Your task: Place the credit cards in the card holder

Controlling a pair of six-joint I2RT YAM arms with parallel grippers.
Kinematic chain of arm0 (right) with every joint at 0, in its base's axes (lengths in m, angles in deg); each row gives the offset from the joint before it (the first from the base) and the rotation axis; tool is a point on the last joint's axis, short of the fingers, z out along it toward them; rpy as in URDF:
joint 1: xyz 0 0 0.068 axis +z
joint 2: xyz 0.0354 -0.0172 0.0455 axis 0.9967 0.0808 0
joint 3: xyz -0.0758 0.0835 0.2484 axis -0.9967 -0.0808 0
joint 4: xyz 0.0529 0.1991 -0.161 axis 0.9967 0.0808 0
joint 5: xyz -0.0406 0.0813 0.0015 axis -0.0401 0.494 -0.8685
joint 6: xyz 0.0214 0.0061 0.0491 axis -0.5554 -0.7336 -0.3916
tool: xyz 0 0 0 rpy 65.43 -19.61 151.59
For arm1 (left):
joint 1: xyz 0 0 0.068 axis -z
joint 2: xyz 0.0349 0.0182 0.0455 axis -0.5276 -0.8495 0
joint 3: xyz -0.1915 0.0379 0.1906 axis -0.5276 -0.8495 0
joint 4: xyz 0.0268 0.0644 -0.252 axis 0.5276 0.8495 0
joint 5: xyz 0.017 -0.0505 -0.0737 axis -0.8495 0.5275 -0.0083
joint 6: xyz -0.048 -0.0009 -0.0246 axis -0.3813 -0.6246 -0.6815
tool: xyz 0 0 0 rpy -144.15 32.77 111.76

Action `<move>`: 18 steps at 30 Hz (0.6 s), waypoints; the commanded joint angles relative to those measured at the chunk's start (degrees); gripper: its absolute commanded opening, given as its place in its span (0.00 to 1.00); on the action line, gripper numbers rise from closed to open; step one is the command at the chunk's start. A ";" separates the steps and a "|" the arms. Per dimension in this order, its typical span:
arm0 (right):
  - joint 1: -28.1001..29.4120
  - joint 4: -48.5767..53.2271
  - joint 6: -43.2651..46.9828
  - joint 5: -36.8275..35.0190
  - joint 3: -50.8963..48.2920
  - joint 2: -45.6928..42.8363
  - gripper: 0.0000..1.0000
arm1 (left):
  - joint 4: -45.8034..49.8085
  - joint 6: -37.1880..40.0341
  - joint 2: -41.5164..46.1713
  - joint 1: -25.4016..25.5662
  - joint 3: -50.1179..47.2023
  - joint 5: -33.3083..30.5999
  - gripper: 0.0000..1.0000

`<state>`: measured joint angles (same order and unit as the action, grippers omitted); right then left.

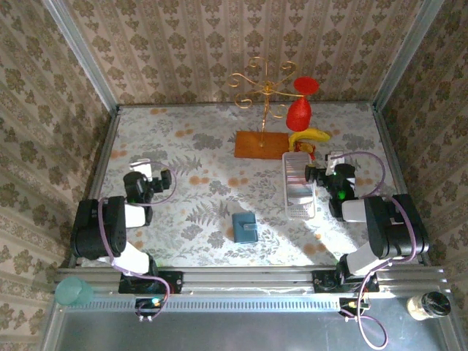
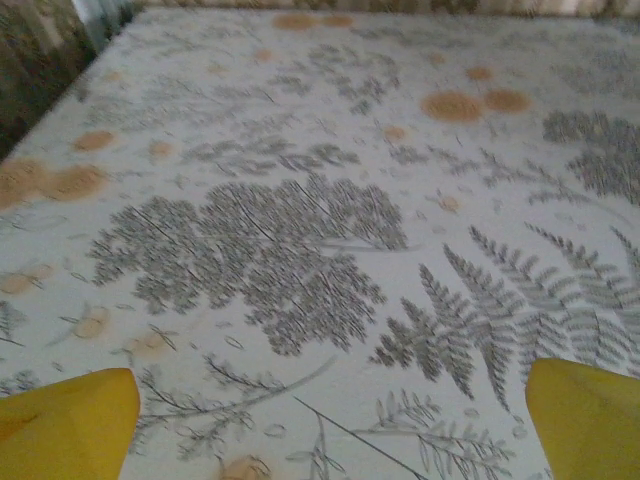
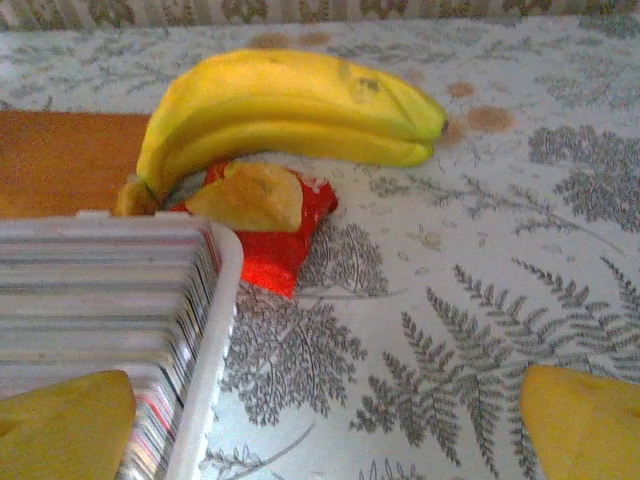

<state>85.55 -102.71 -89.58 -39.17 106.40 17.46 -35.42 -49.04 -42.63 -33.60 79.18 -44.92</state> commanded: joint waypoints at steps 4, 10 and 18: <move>-0.19 -1.06 -0.33 0.75 1.03 -0.21 1.00 | -1.85 4.35 -0.21 2.85 2.63 -6.63 1.00; -0.19 -1.08 -0.24 0.66 1.14 -0.16 1.00 | -1.29 4.53 -0.21 3.04 2.90 -6.55 1.00; -0.06 -1.17 0.29 1.41 0.97 -0.23 1.00 | -1.23 4.51 -0.20 3.06 2.90 -6.59 1.00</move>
<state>85.57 -102.80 -89.55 -38.77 106.79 17.46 -35.97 -45.72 -42.85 -30.78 80.95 -50.93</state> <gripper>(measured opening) 0.999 0.999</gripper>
